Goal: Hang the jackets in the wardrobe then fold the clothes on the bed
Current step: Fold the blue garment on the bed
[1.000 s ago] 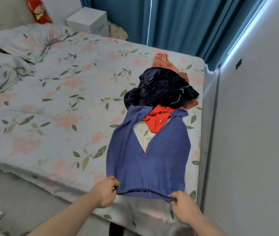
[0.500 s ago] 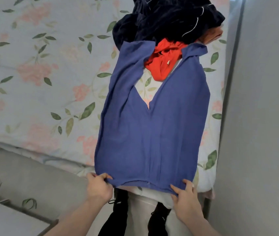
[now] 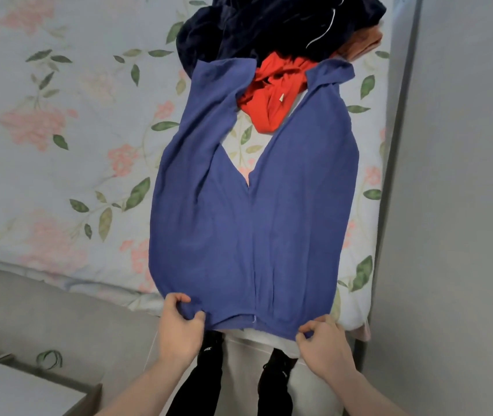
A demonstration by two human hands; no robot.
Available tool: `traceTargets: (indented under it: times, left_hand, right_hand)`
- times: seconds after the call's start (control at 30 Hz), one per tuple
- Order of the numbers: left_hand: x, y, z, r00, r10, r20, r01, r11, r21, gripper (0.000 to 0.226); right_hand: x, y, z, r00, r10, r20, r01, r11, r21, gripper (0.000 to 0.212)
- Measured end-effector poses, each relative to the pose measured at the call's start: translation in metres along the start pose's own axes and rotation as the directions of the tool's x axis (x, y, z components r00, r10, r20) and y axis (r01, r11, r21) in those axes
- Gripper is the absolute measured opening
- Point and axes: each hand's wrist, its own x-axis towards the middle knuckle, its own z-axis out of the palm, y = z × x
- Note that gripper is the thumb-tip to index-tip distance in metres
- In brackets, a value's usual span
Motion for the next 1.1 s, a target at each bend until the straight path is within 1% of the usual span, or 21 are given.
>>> traceTargets:
  times: [0.1, 0.17, 0.23, 0.3, 0.37, 0.5, 0.63, 0.77, 0.83, 0.9, 0.97, 1.0, 1.03, 1.07, 1.1]
  left_hand:
    - [-0.017, 0.027, 0.0, 0.982, 0.188, 0.016, -0.188, 0.982, -0.001, 0.056]
    - [-0.032, 0.048, 0.001, 0.952, 0.302, 0.05, -0.302, 0.953, -0.016, 0.063]
    - [-0.047, 0.067, 0.007, 0.914, 0.386, 0.126, -0.385, 0.922, -0.032, 0.067]
    - [-0.058, 0.079, 0.019, 0.872, 0.443, 0.207, -0.441, 0.895, -0.06, 0.069]
    - [-0.066, 0.087, 0.037, 0.833, 0.48, 0.274, -0.477, 0.875, -0.08, 0.068]
    - [-0.073, 0.095, 0.082, 0.751, 0.51, 0.419, -0.542, 0.839, -0.049, 0.055]
    - [-0.079, 0.1, 0.126, 0.656, 0.514, 0.553, -0.628, 0.778, 0.021, 0.047]
    - [-0.077, 0.091, 0.155, 0.594, 0.449, 0.667, -0.658, 0.749, 0.082, 0.049]
    - [-0.072, 0.082, 0.164, 0.559, 0.362, 0.746, -0.677, 0.718, 0.159, 0.055]
    - [-0.064, 0.073, 0.167, 0.516, 0.235, 0.824, -0.681, 0.696, 0.227, 0.067]
    - [-0.056, 0.066, 0.166, 0.466, 0.114, 0.877, -0.662, 0.703, 0.261, 0.08]
    - [-0.053, 0.064, 0.164, 0.453, 0.098, 0.886, -0.654, 0.712, 0.255, 0.085]
    - [-0.052, 0.064, 0.16, 0.457, 0.12, 0.881, -0.645, 0.727, 0.235, 0.086]
    - [-0.05, 0.066, 0.156, 0.482, 0.169, 0.86, -0.636, 0.743, 0.211, 0.082]
    - [-0.046, 0.07, 0.15, 0.526, 0.231, 0.819, -0.623, 0.76, 0.186, 0.074]
  right_hand:
    - [0.004, 0.005, -0.009, 0.999, -0.029, 0.024, 0.029, 1.0, 0.005, 0.024]
    - [0.006, 0.005, -0.017, 0.999, -0.045, 0.02, 0.044, 0.999, 0.022, 0.023]
    - [0.009, 0.008, -0.027, 0.999, -0.049, -0.023, 0.051, 0.994, 0.101, 0.02]
    - [0.012, 0.011, -0.038, 0.997, -0.054, -0.059, 0.064, 0.979, 0.195, 0.019]
    - [0.014, 0.015, -0.05, 0.998, -0.05, -0.049, 0.061, 0.968, 0.244, 0.02]
    - [0.029, 0.03, -0.062, 0.999, 0.004, -0.035, 0.01, 0.917, 0.398, 0.028]
    - [0.039, 0.046, -0.072, 0.997, 0.052, -0.052, -0.023, 0.894, 0.448, 0.039]
    - [0.046, 0.062, -0.072, 0.998, 0.061, -0.016, -0.047, 0.891, 0.452, 0.046]
    - [0.048, 0.068, -0.069, 0.998, 0.058, -0.017, -0.044, 0.89, 0.454, 0.047]
    - [0.048, 0.068, -0.069, 0.998, 0.062, -0.003, -0.054, 0.893, 0.447, 0.045]
    - [0.048, 0.065, -0.07, 0.998, 0.07, 0.004, -0.064, 0.887, 0.457, 0.042]
    - [0.048, 0.061, -0.071, 0.997, 0.073, -0.007, -0.061, 0.883, 0.465, 0.04]
    - [0.049, 0.056, -0.072, 0.997, 0.077, -0.031, -0.054, 0.884, 0.464, 0.036]
    - [0.049, 0.05, -0.074, 0.994, 0.078, -0.075, -0.036, 0.89, 0.455, 0.031]
    - [0.051, 0.043, -0.076, 0.989, 0.077, -0.125, -0.012, 0.893, 0.451, 0.025]
